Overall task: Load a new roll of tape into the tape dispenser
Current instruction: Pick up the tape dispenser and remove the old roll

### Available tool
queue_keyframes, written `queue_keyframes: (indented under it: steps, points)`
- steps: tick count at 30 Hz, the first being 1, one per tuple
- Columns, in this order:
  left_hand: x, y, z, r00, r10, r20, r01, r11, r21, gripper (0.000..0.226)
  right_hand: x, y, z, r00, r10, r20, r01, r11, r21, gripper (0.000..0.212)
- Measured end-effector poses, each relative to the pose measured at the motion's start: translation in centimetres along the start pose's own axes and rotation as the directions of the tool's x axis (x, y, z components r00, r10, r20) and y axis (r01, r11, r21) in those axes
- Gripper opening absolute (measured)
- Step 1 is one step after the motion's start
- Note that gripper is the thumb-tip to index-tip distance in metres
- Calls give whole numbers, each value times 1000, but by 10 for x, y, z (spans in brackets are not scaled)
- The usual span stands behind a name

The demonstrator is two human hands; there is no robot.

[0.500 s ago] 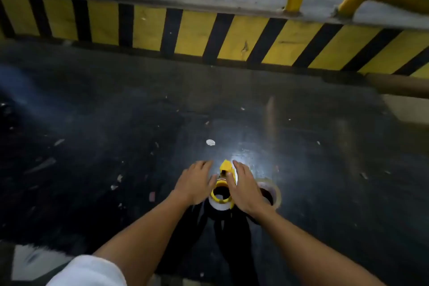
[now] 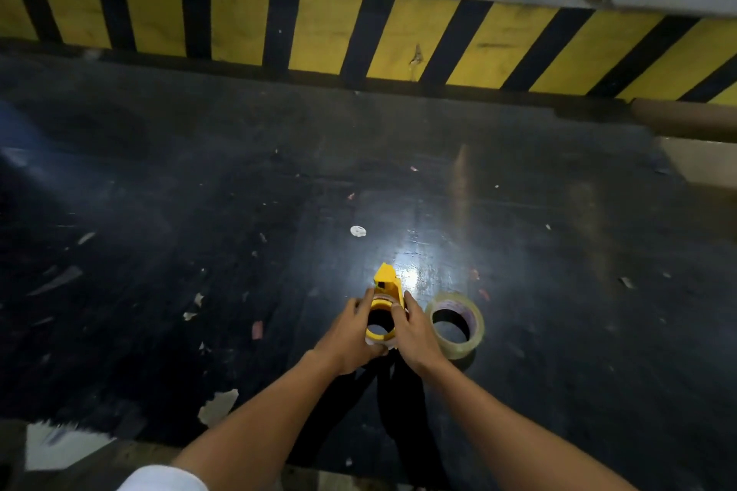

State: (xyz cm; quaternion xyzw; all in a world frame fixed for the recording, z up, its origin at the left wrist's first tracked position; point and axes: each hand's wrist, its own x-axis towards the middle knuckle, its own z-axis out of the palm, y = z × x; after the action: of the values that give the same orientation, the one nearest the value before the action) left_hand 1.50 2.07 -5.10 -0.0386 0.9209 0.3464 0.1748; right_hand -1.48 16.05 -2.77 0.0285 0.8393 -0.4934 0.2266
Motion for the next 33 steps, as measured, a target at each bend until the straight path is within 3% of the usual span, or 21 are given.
queue_keyframes:
  steps: [4,7,9,13,16,20,25,33]
  points:
    - [-3,-8,2,998,38,-43,-41,996,-79,100,0,2,0,999,47,-25,-42,987,156,55]
    - [-12,-15,0,995,72,-68,-79,992,-98,94,-3,2,0,1000,-12,-15,15,967,256,26]
    - [-19,-17,-3,990,94,-108,-106,988,-109,94,-4,3,0,1000,-22,-8,23,947,319,19]
    - [-30,-20,-12,979,137,-148,-154,982,-110,95,-9,5,-6,993,-15,113,-40,882,470,25]
    - [-38,-19,-17,973,175,-150,-191,977,-97,93,-15,3,-14,978,-101,185,-7,862,506,34]
    - [-42,-13,-22,986,137,-93,-148,982,-116,109,-19,1,-14,970,-163,181,46,852,522,43]
    - [-46,-3,-29,981,146,-126,-157,984,-78,98,-22,2,-18,972,-183,149,80,850,521,46]
    - [-48,5,-40,974,95,-207,-117,989,-95,101,-27,-3,-29,974,-188,129,92,840,535,51]
